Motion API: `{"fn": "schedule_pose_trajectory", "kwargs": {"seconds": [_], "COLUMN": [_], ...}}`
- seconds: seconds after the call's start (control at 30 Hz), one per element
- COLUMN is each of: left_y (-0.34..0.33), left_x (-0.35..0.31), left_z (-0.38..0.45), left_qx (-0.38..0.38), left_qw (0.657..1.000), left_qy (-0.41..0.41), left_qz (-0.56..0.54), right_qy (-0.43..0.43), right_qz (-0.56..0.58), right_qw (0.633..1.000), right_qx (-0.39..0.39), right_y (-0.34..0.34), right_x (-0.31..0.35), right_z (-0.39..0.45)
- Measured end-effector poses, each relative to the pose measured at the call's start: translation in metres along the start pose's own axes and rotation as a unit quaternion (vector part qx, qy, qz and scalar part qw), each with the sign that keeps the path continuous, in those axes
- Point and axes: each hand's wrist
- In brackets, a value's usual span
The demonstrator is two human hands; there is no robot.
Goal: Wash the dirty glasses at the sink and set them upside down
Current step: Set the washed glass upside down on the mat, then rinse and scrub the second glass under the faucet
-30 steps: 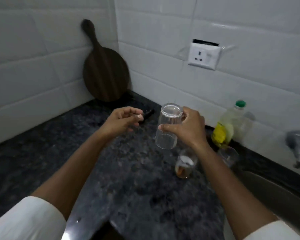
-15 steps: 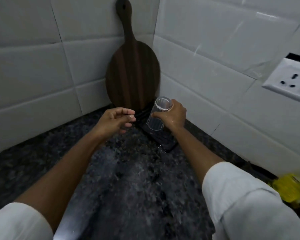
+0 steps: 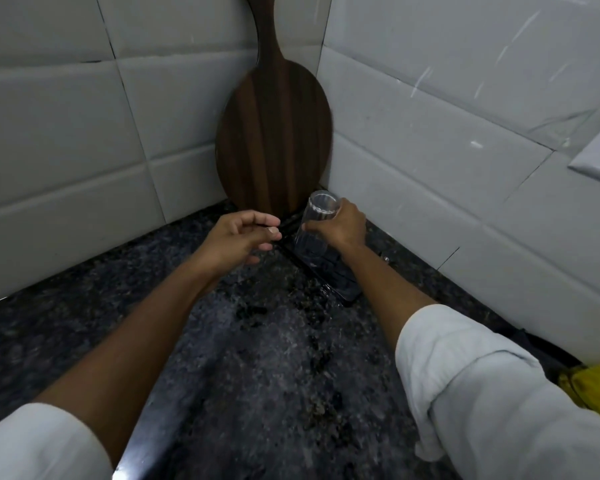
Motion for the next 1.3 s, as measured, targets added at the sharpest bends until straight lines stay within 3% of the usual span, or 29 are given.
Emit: {"fn": "schedule_pose_trajectory", "kwargs": {"seconds": [0.1, 0.2, 0.47, 0.87, 1.07, 1.2, 1.3], "left_y": [-0.012, -0.031, -0.132, -0.299, -0.318, -0.303, -0.290], "left_x": [-0.007, -0.014, -0.050, -0.082, -0.074, -0.065, -0.058], "left_z": [-0.002, -0.008, -0.071, -0.226, -0.262, -0.258, -0.251], "left_qx": [-0.001, 0.002, 0.063, 0.168, 0.176, 0.162, 0.156], "left_qw": [1.000, 1.000, 0.997, 0.978, 0.975, 0.980, 0.982], "left_qy": [0.002, 0.002, -0.027, -0.096, -0.089, -0.074, -0.069], "left_qz": [0.008, 0.006, 0.027, 0.077, 0.097, 0.086, 0.080], "right_qy": [-0.017, -0.042, -0.053, -0.032, -0.067, -0.076, -0.069], "right_qz": [0.023, 0.089, 0.215, 0.216, 0.162, 0.111, 0.068], "right_qw": [0.999, 0.995, 0.973, 0.975, 0.984, 0.991, 0.995], "right_qx": [0.037, 0.023, 0.064, -0.037, -0.037, 0.019, -0.026], "right_y": [0.012, 0.036, 0.145, 0.306, 0.304, 0.261, 0.216], "right_x": [0.000, -0.005, -0.036, -0.145, -0.194, -0.208, -0.219], "right_z": [-0.007, -0.030, -0.149, -0.343, -0.391, -0.383, -0.368]}}
Point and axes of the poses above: each hand's wrist, its own z-axis towards the middle knuckle, its own y-axis out of the back of the hand, x = y × z, and after that the axes turned 4 degrees about x, right-handed
